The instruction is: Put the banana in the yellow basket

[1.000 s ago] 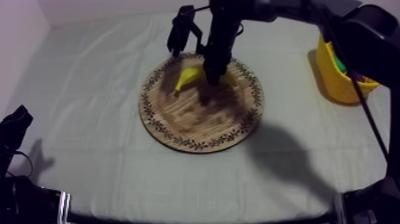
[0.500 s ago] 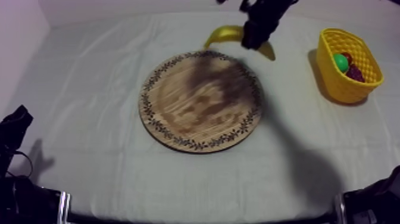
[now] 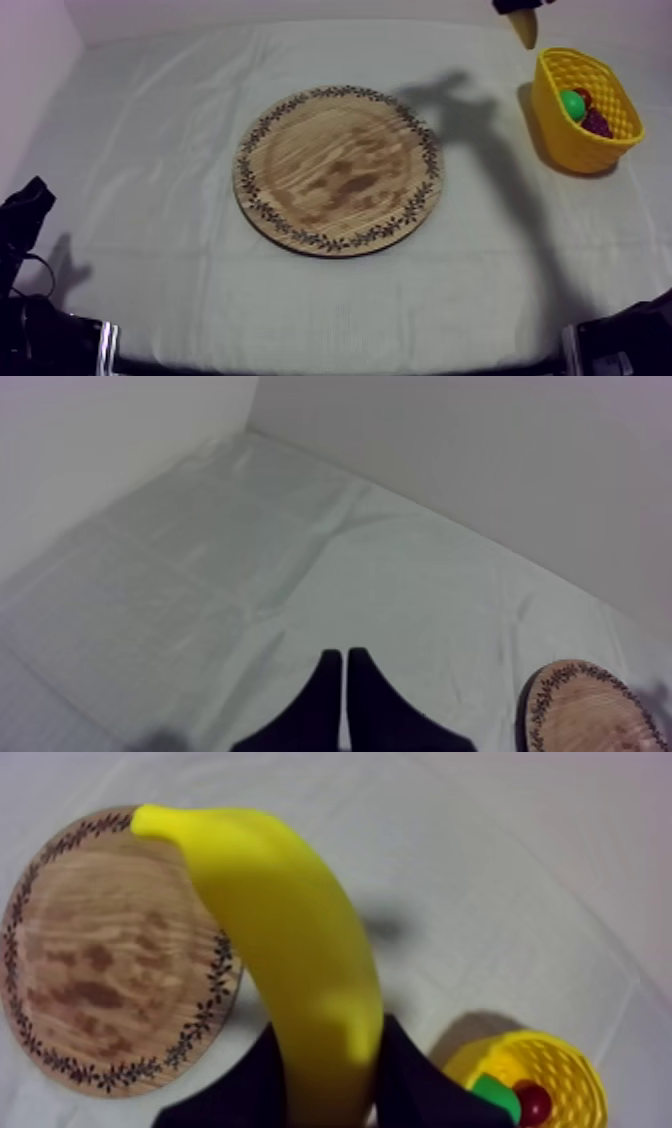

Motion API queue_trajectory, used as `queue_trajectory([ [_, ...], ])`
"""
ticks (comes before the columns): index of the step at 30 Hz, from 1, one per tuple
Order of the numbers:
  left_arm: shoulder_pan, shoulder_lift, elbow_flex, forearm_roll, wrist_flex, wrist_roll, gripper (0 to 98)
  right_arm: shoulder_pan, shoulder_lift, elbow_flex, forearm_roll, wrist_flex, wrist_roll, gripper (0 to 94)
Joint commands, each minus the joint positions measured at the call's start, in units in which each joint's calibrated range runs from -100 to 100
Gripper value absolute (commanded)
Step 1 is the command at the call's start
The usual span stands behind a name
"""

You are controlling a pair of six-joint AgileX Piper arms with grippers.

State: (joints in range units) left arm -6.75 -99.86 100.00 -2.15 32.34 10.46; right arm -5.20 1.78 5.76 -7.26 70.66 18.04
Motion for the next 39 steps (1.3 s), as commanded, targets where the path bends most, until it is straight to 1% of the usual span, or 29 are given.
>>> queue_trajectory([
  [1, -0.02, 0.04, 0.0, 0.03, 0.0, 0.02, 0.1, 2.46, -0.84, 0.3, -0.14, -0.7, -0.93, 5.2],
  [5, -0.02, 0.04, 0.0, 0.03, 0.0, 0.02, 0.1, 5.22, -2.36, 2.55, 0.33, -2.95, -2.71, 5.4],
  [11, -0.02, 0.04, 0.0, 0.03, 0.0, 0.02, 0.1, 7.61, -4.75, 9.18, 2.63, -8.32, -6.52, 5.2],
  [16, -0.02, 0.04, 0.0, 0.03, 0.0, 0.02, 0.1, 10.09, -7.04, 15.48, 2.76, -12.69, -7.66, 7.0],
  [19, -0.02, 0.04, 0.0, 0.03, 0.0, 0.02, 0.1, 11.36, -7.55, 18.03, 3.64, -15.26, -8.96, 8.6],
  [26, -0.02, 0.04, 0.0, 0.03, 0.0, 0.02, 0.1, 14.86, -4.22, 19.76, 3.76, -18.15, -9.02, 9.1],
  [30, -0.02, 0.04, 0.0, 0.03, 0.0, 0.02, 0.1, 15.89, -1.46, 20.1, 4.19, -19.82, -9.35, 11.6],
  [32, -0.02, 0.04, 0.0, 0.03, 0.0, 0.02, 0.1, 16.28, -0.06, 19.86, 4.5, -20.39, -9.67, 16.2],
  [33, -0.02, 0.04, 0.0, 0.03, 0.0, 0.02, 0.1, 16.43, 0.55, 19.76, 4.69, -20.71, -9.87, 20.7],
  [34, -0.02, 0.04, 0.0, 0.03, 0.0, 0.02, 0.1, 16.55, 1.02, 19.82, 4.9, -21.13, -10.04, 27.6],
  [36, -0.02, 0.04, 0.0, 0.03, 0.0, 0.02, 0.1, 16.7, 1.63, 20.47, 5.11, -21.95, -10.02, 47.4],
  [37, -0.02, 0.04, 0.0, 0.03, 0.0, 0.02, 0.1, 16.74, 1.7, 20.96, 5.09, -22.29, -9.9, 54.2],
  [39, -0.02, 0.04, 0.0, 0.03, 0.0, 0.02, 0.1, 16.76, 1.25, 21.98, 4.97, -22.85, -9.73, 63.2],
])
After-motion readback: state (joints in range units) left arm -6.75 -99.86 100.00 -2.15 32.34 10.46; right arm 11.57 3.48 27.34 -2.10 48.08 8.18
